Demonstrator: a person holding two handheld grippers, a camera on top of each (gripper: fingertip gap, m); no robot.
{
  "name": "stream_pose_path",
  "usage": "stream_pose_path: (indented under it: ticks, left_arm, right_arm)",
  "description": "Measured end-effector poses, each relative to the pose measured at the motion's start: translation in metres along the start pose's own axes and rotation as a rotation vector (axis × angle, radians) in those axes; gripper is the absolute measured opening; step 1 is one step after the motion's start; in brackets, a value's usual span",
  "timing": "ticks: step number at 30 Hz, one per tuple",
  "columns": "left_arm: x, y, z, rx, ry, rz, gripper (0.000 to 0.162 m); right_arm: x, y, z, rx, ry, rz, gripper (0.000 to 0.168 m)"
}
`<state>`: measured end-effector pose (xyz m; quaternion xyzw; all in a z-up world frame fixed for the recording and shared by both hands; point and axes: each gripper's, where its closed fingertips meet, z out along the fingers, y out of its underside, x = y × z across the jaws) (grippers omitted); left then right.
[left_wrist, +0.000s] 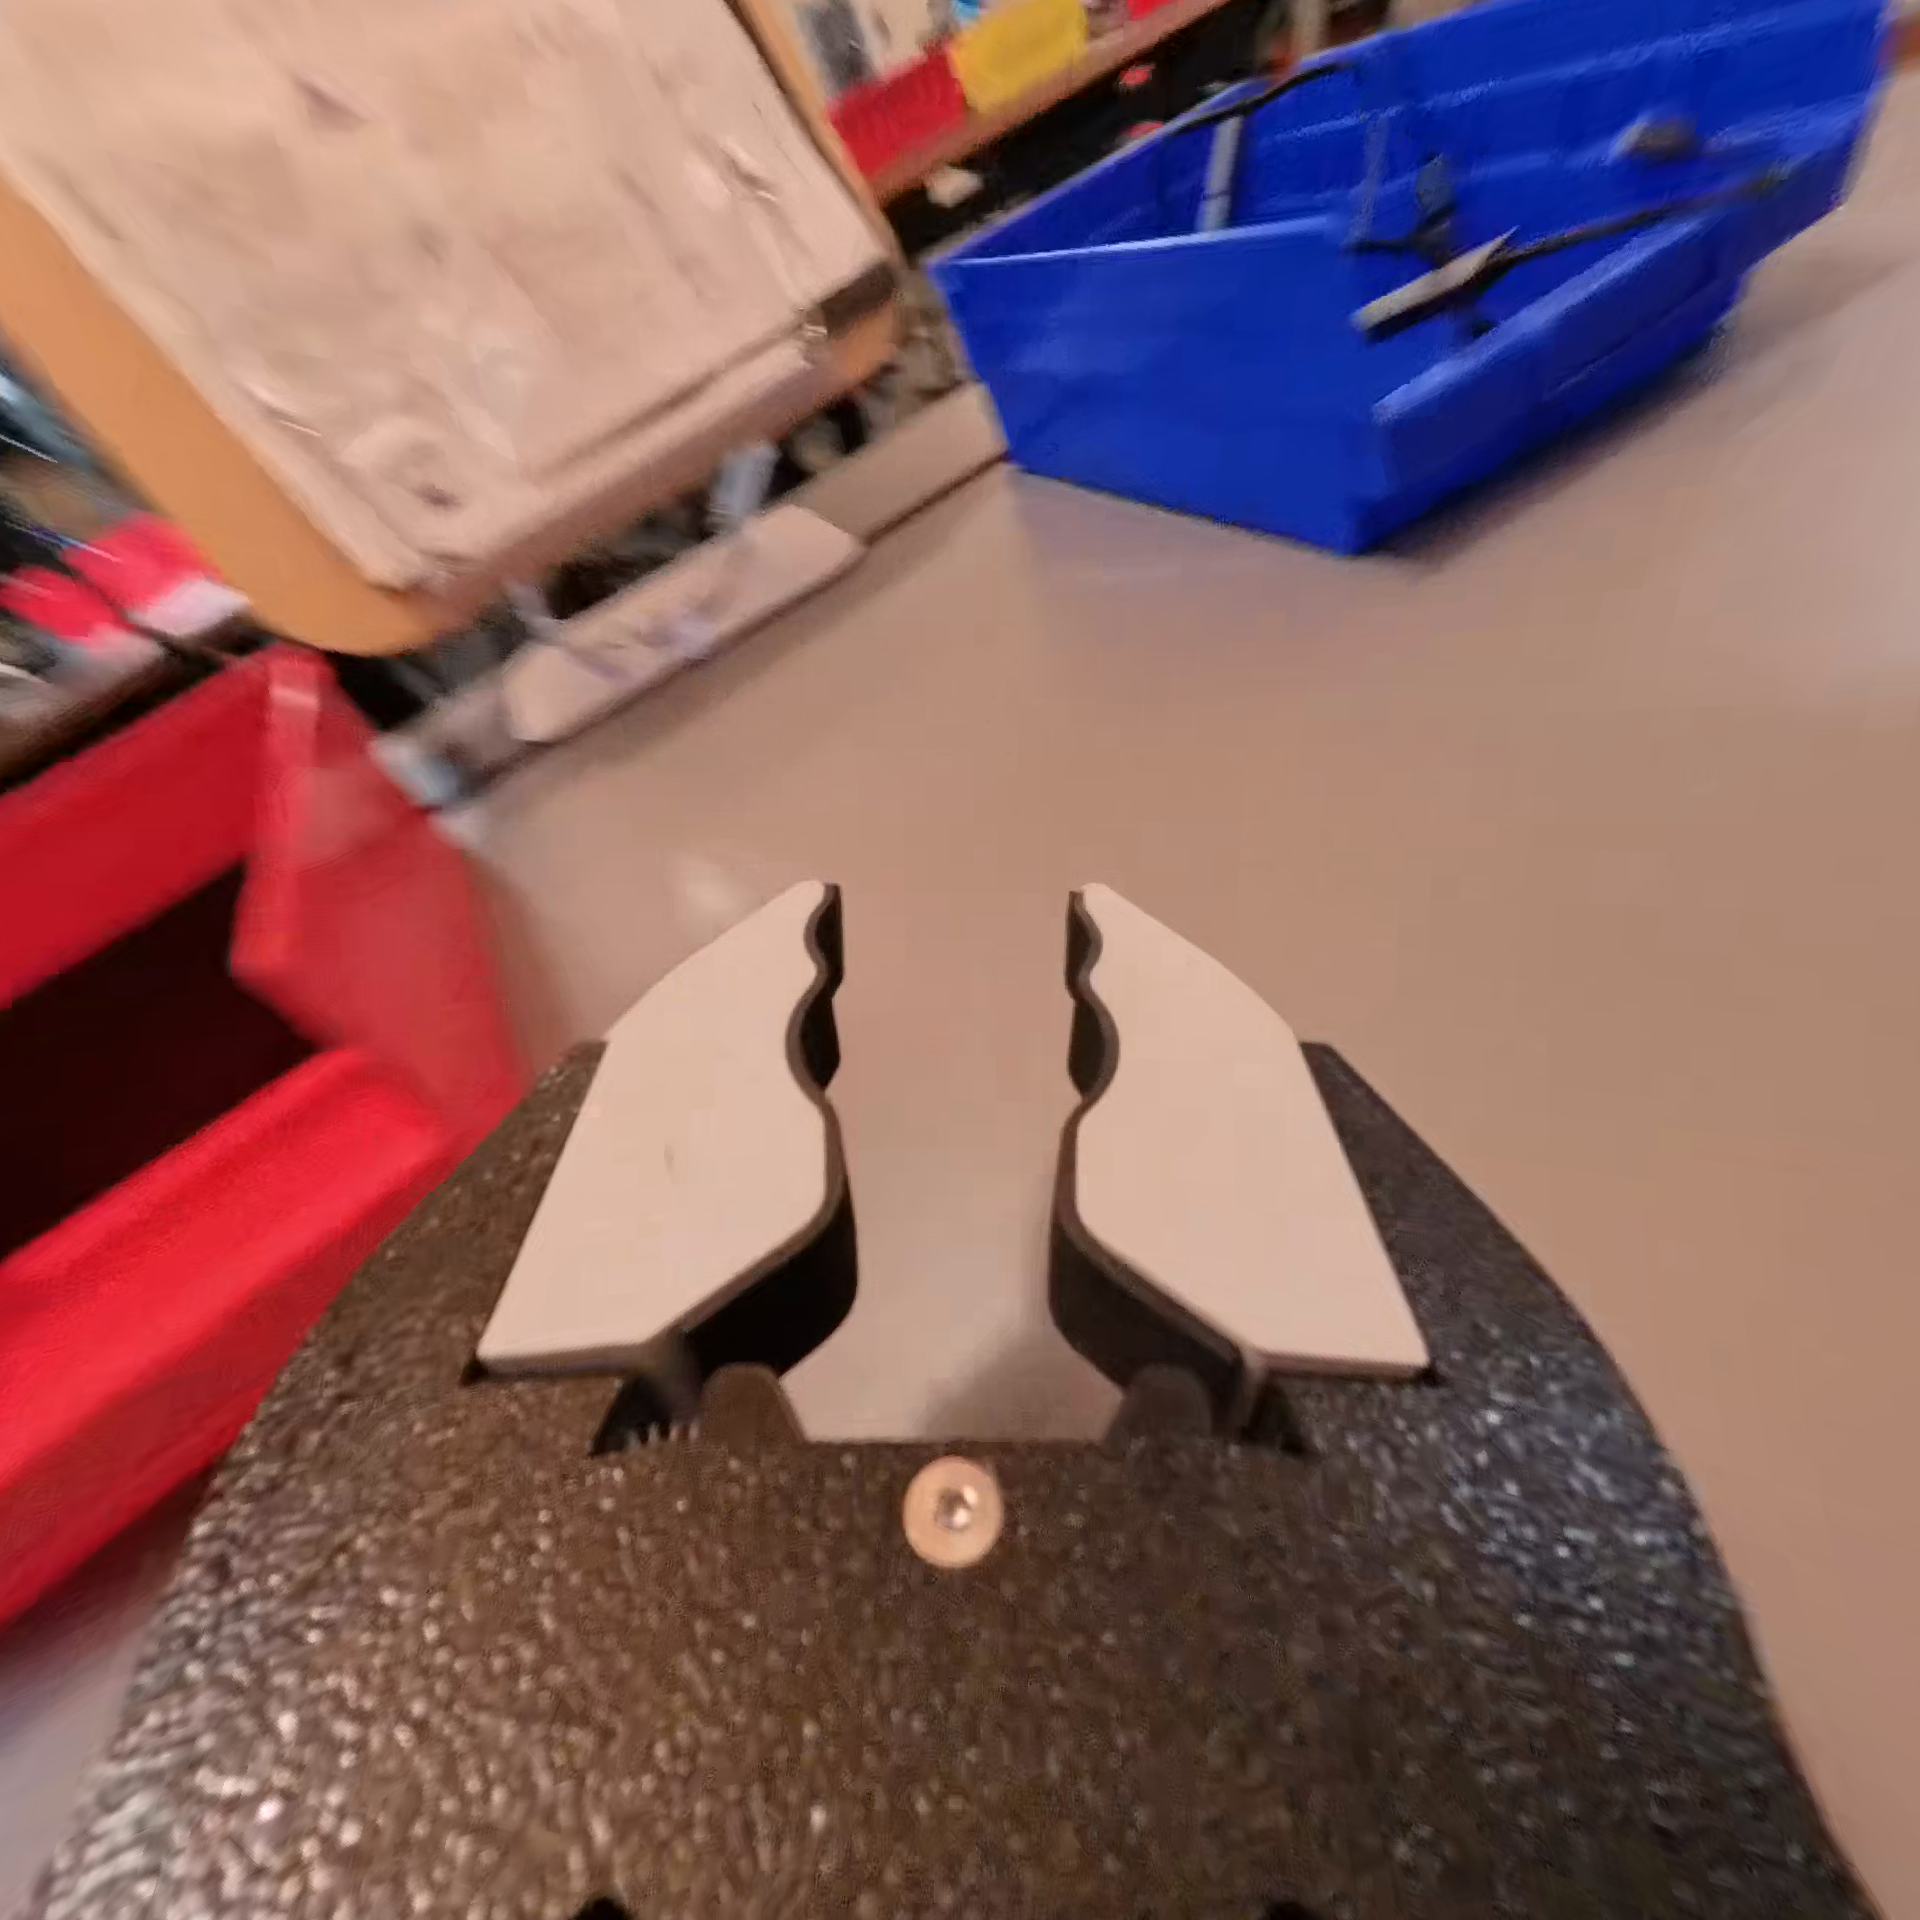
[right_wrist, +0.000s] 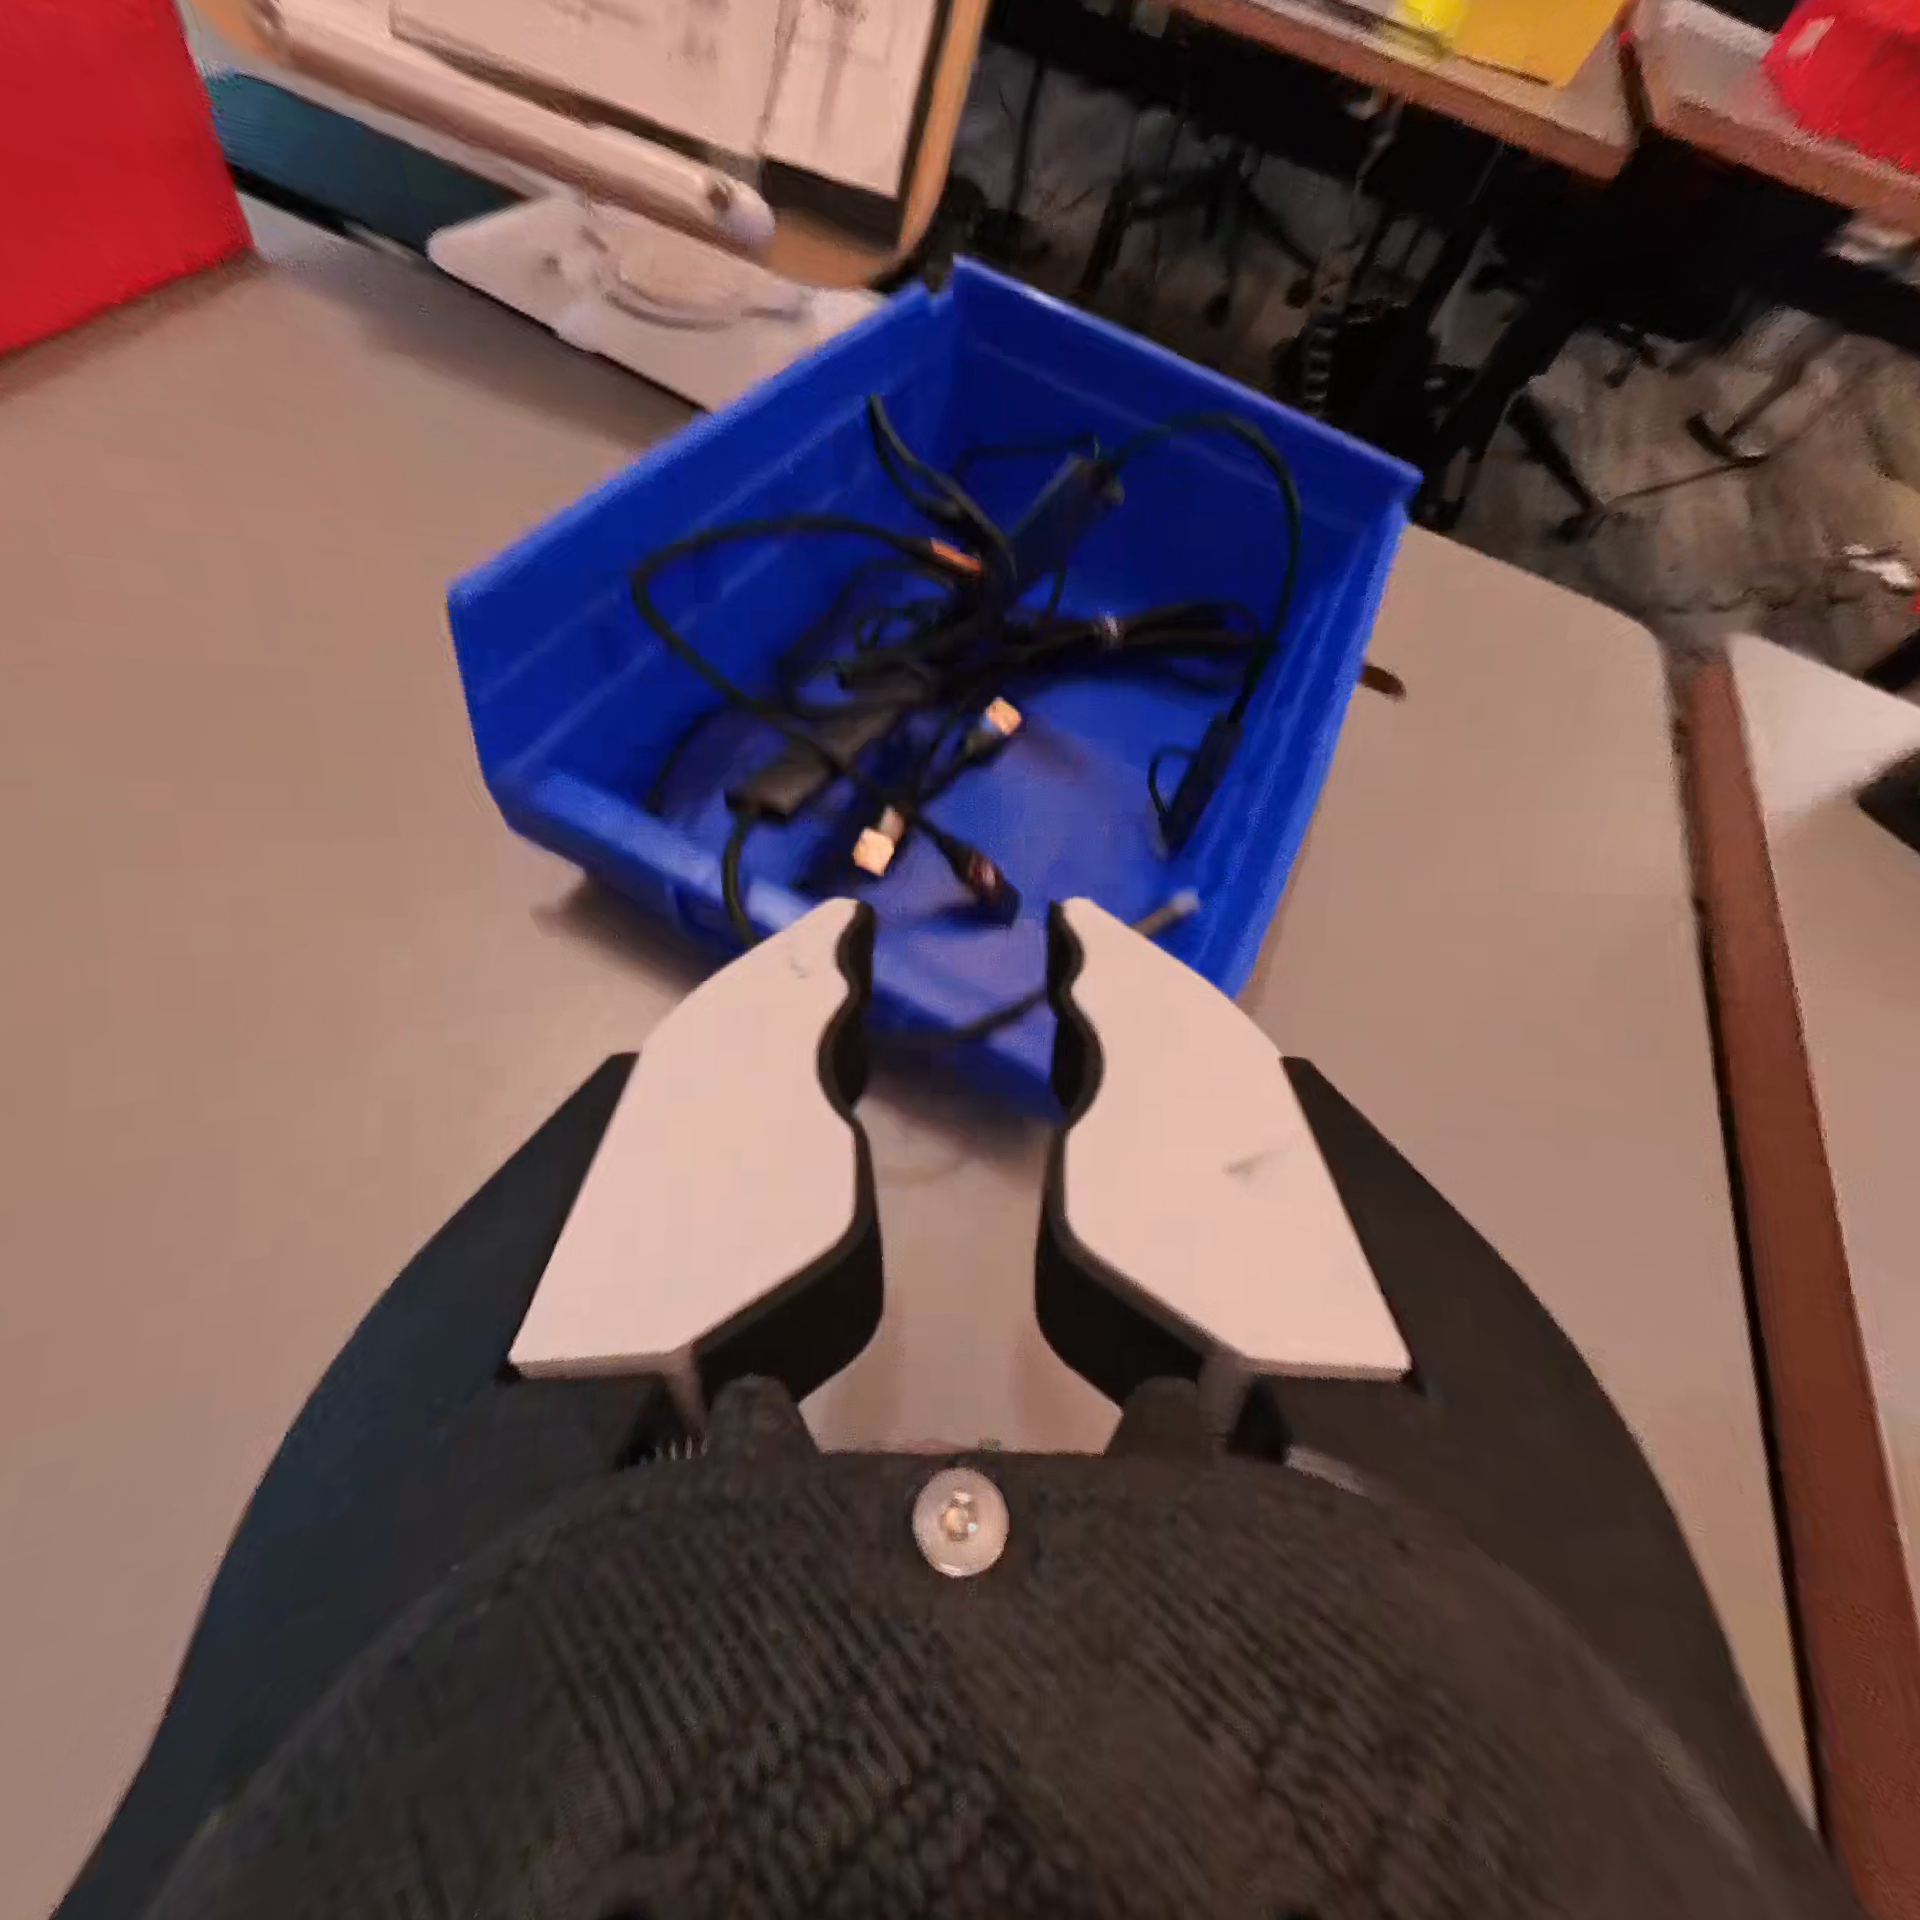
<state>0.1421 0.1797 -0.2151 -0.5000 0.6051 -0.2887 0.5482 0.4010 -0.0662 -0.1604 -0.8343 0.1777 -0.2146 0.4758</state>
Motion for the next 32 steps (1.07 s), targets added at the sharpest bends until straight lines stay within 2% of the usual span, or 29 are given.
stream_pose_path:
  ticks: [3,6,7,8,10,12,16,17,18,19,21,23,25,28,32]
  left_arm:
    - [0.039,-0.031,0.036,-0.045,0.183,-0.145,0.051]
    - [0.063,-0.069,0.083,-0.11,0.246,-0.113,0.063]
    - [0.068,-0.08,0.101,-0.124,0.249,-0.12,0.063]
    - [0.073,-0.089,0.119,-0.145,0.256,-0.14,0.064]
    - [0.084,-0.097,0.153,-0.22,0.278,-0.192,0.067]
    - [0.095,-0.097,0.179,-0.305,0.297,-0.207,0.067]
    - [0.122,-0.088,0.212,-0.423,0.355,-0.237,0.056]
    - [0.121,-0.082,0.219,-0.45,0.329,-0.217,0.048]
    - [0.12,-0.08,0.223,-0.454,0.315,-0.201,0.03]
    - [0.118,-0.081,0.227,-0.448,0.297,-0.205,0.025]
    - [0.109,-0.079,0.23,-0.44,0.241,-0.217,0.014]
    - [0.099,-0.074,0.225,-0.432,0.224,-0.236,0.01]
    - [0.086,-0.065,0.212,-0.433,0.214,-0.231,0.007]
    - [0.069,-0.049,0.174,-0.41,0.27,-0.209,0.006]
    - [0.044,-0.018,0.098,-0.412,0.336,-0.157,0.005]
  right_arm:
    - [-0.014,0.035,-0.017,0.024,0.034,0.06,0.0]
    - [-0.022,0.056,-0.018,-0.025,-0.037,0.068,0.0]
    - [-0.017,0.058,-0.02,-0.043,-0.015,0.072,0.0]
    - [-0.008,0.058,-0.021,-0.037,0.041,0.079,0.003]
    - [-0.003,0.056,-0.022,-0.025,0.073,0.068,0.038]
    - [-0.002,0.06,-0.022,-0.045,0.084,0.048,0.051]
    - [0.001,0.059,-0.021,-0.018,0.083,0.04,0.046]
    - [-0.001,0.058,-0.021,-0.01,0.055,0.052,0.04]
    - [-0.002,0.056,-0.021,0.007,0.04,0.06,0.033]
    - [-0.002,0.053,-0.022,0.028,0.041,0.063,0.03]
    - [-0.002,0.048,-0.024,0.048,0.041,0.059,0.033]
    - [0.001,0.047,-0.027,0.041,0.053,0.051,0.046]
    - [0.004,0.043,-0.032,0.049,0.068,0.036,0.052]
    - [0.006,0.03,-0.043,0.106,0.076,0.038,0.051]
    - [-0.013,0.003,-0.051,0.221,0.011,0.055,0.05]
